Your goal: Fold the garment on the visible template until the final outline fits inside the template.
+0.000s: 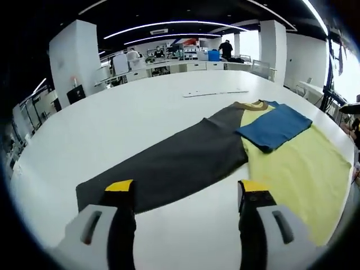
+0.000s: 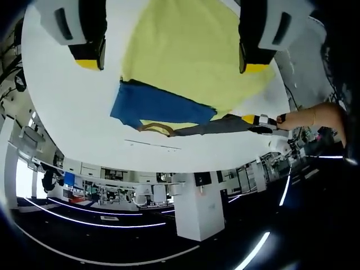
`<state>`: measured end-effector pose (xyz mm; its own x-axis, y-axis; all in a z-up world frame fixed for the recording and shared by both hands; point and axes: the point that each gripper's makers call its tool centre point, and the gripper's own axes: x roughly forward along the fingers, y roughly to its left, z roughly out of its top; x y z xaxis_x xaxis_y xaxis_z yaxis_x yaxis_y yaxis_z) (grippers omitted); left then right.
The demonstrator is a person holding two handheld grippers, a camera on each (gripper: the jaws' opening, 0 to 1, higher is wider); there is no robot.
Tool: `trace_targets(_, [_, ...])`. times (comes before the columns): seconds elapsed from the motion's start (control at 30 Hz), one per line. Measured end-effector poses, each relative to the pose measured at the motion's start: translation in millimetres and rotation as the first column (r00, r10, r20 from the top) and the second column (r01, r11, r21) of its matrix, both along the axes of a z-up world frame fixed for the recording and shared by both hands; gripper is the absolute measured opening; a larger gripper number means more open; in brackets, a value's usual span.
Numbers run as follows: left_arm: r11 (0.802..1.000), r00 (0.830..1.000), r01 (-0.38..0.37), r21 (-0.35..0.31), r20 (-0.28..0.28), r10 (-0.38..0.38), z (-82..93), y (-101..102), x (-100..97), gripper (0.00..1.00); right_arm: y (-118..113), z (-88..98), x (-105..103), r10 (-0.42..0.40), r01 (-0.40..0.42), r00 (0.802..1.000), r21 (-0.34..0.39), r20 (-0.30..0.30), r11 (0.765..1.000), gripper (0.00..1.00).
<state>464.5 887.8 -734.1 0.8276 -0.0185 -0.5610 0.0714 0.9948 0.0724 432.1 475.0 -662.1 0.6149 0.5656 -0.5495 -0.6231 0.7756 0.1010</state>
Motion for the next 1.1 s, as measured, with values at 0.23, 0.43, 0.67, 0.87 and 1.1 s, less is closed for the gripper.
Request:
trace_targets(0.23, [0.996, 0.996, -0.077, -0.051, 0.032, 0.079, 5.0, 27, -7.5, 0.92, 1, -0.4, -1, 0.004, -0.004, 1.000, -0.004, -0.003, 1.000, 1.00])
trace_targets(0.43, [0.991, 0.991, -0.131, -0.040, 0.031, 0.132, 6.7, 48, -13.7, 0.95, 0, -1.6, -2, 0.002, -0.002, 1.000, -0.002, -0.006, 1.000, 1.00])
trace_targets(0.67, [0.968, 0.971, -0.238, -0.075, -0.005, 0.238, 0.7, 76, -24.8, 0.99, -2, -4.7, -4, -0.009, 0.009, 1.000, -0.003, -0.011, 1.000, 1.00])
trace_targets(0.87, [0.946, 0.952, -0.304, -0.112, -0.018, 0.304, -2.9, 95, -33.2, 0.98, -4, -9.2, -4, -0.017, 0.017, 1.000, -0.006, -0.023, 1.000, 1.00])
trace_targets(1.1, [0.888, 0.906, -0.415, -0.197, -0.007, 0.422, -3.8, 116, -41.3, 0.78, -4, -7.0, 0, -0.025, 0.025, 1.000, -0.006, -0.018, 1.000, 1.00])
